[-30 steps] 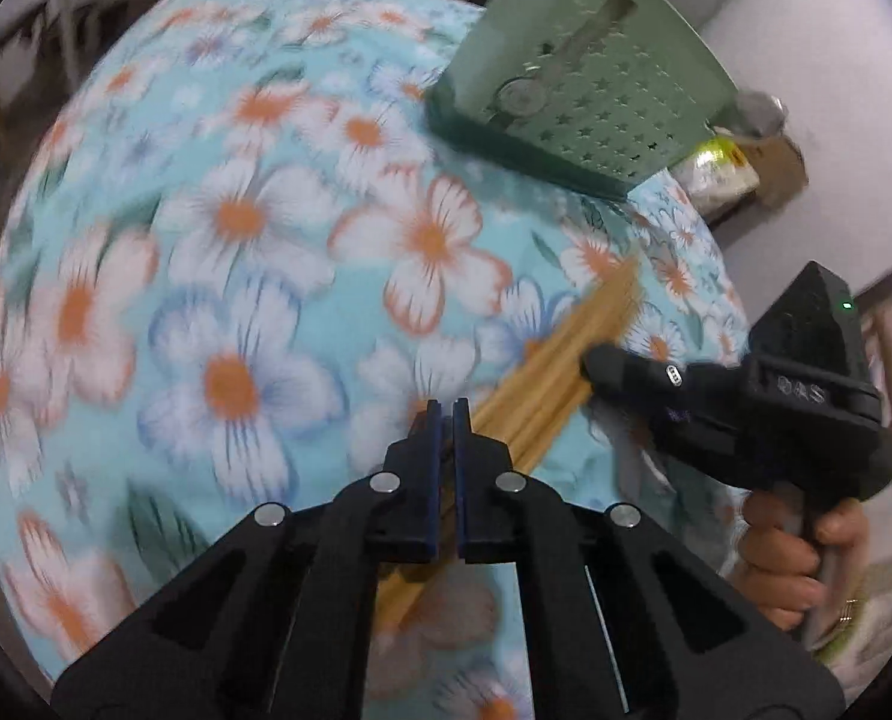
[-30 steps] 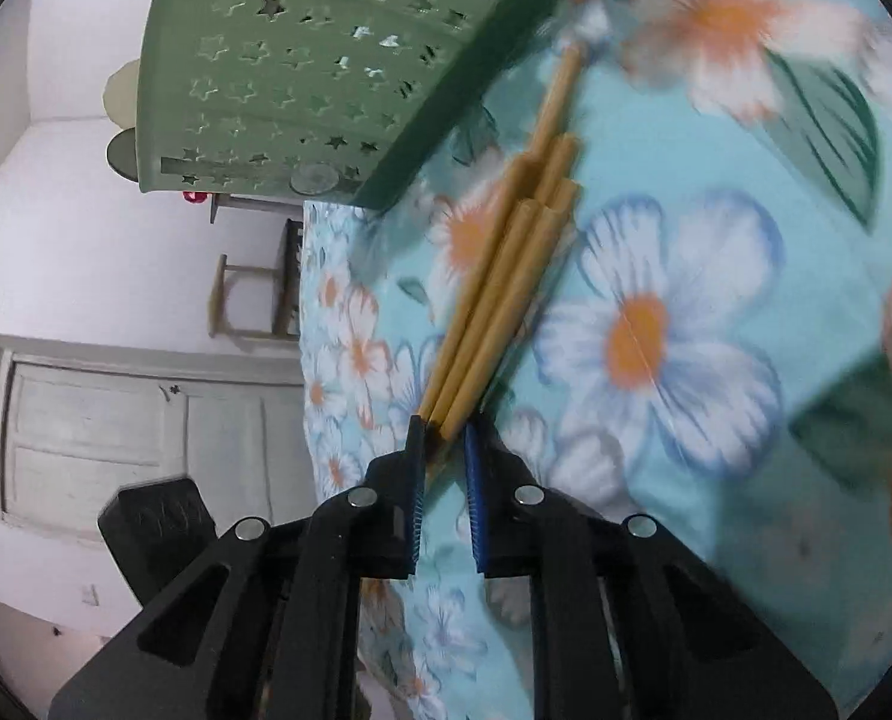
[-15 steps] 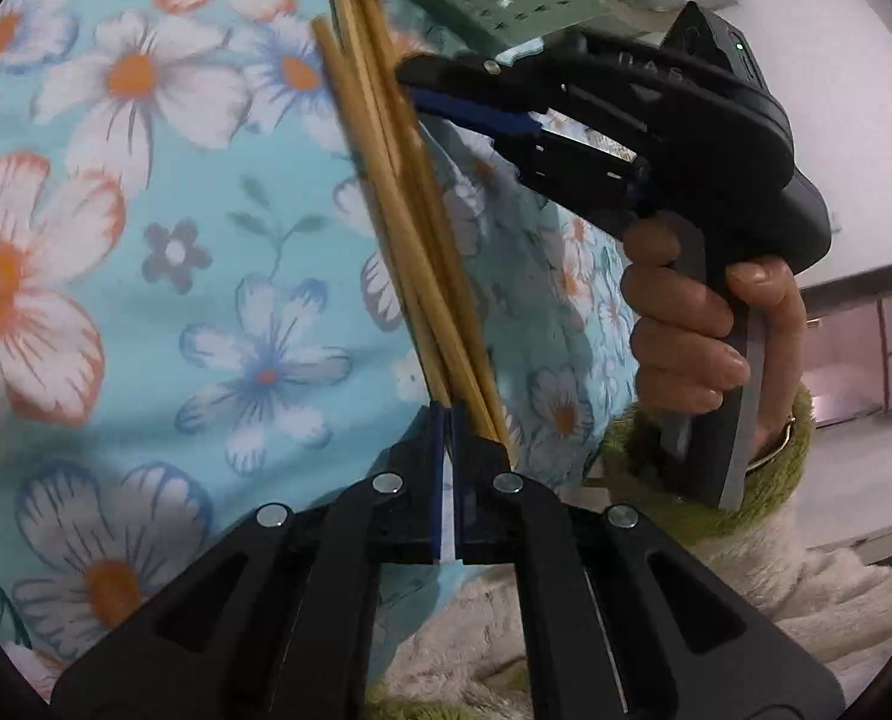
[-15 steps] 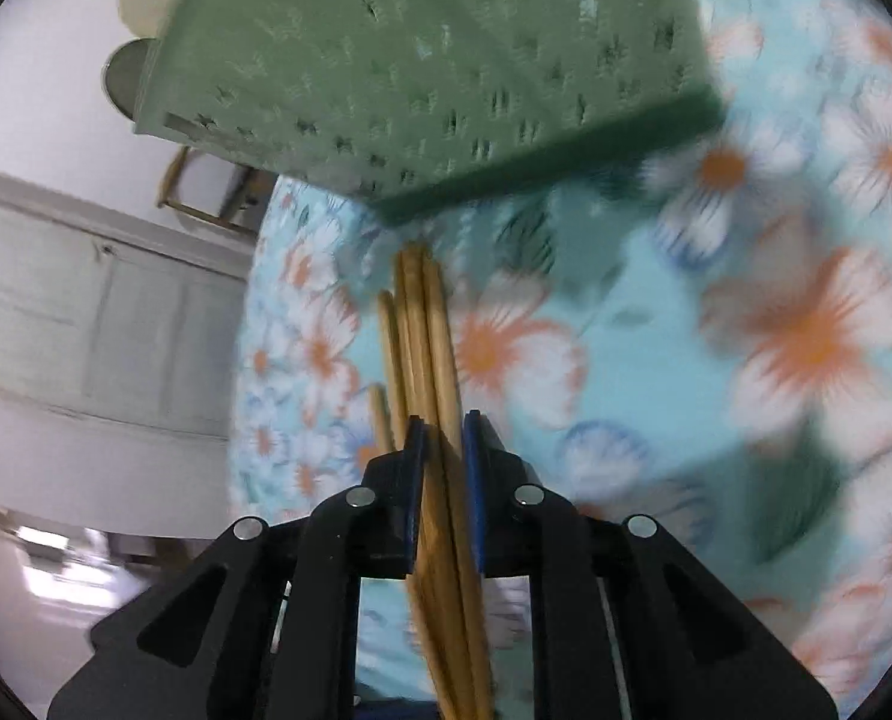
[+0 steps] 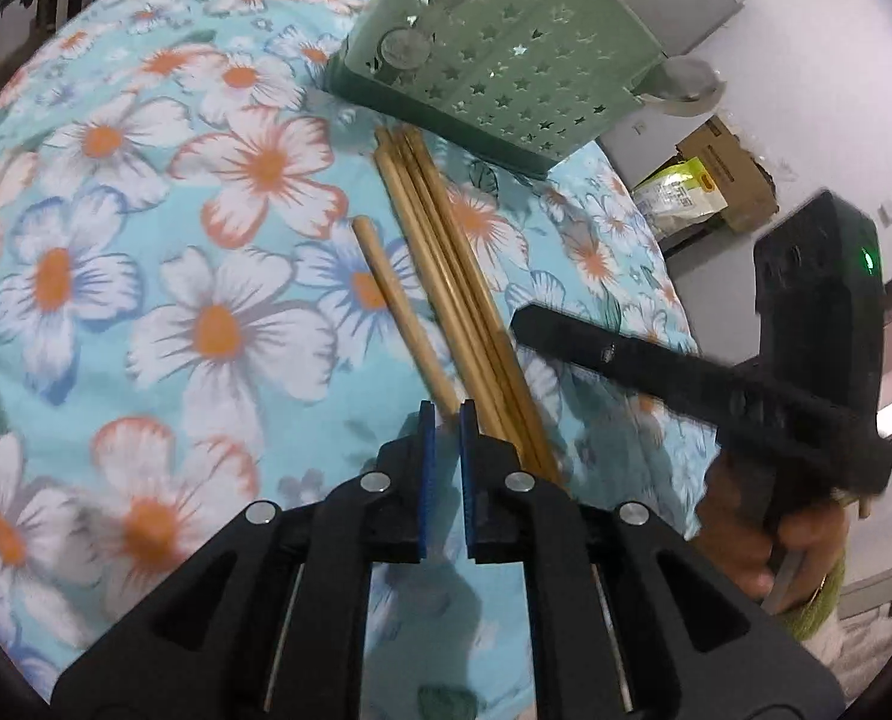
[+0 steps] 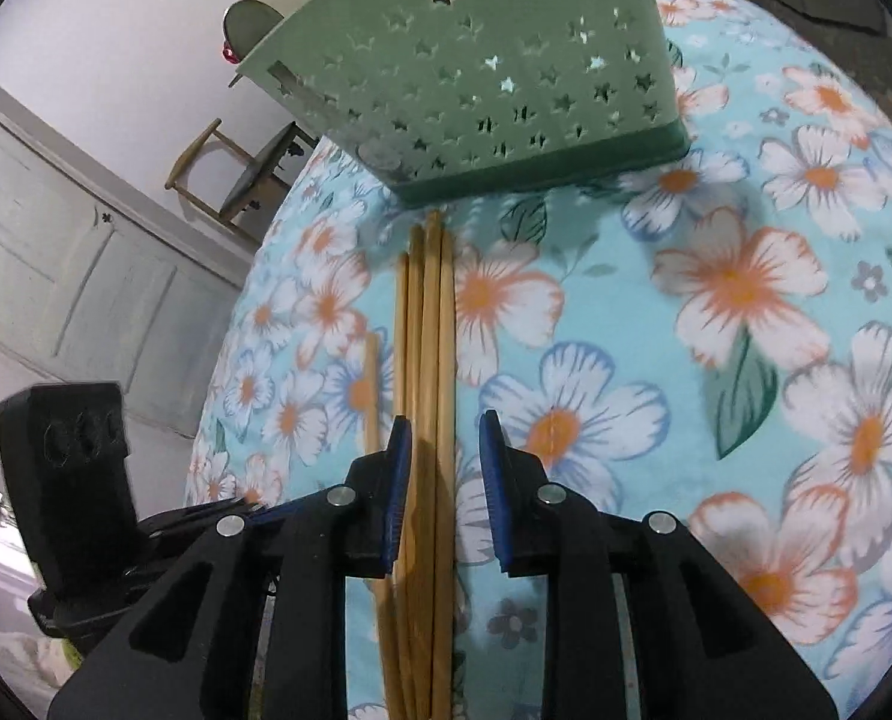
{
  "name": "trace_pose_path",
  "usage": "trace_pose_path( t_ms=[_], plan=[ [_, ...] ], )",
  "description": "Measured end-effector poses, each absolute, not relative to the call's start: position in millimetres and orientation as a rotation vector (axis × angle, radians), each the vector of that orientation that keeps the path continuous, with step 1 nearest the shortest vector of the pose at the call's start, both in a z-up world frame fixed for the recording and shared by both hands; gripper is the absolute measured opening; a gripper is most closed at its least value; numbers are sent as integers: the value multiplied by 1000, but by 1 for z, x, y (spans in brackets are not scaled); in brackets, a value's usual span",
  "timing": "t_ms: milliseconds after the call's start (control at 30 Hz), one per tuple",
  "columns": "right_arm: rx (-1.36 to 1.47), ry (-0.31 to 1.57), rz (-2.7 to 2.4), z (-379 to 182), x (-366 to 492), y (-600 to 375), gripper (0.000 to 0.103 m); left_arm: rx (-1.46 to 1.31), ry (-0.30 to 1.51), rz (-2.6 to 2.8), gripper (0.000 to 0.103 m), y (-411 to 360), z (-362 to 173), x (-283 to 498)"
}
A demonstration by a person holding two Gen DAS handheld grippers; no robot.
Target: Organize utensils
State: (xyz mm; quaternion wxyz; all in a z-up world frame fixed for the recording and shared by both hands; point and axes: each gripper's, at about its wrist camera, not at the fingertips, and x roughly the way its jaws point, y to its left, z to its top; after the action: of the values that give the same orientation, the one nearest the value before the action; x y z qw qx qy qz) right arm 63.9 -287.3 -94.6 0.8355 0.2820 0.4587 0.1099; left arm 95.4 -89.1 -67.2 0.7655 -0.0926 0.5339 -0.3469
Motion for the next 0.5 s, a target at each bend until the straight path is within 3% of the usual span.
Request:
trace_pose_path(
  t_ms=[500],
  plan=[
    [617,940,237,-98,49,-302,24,-233,1132,-693,7,-84,-73,118]
  ],
)
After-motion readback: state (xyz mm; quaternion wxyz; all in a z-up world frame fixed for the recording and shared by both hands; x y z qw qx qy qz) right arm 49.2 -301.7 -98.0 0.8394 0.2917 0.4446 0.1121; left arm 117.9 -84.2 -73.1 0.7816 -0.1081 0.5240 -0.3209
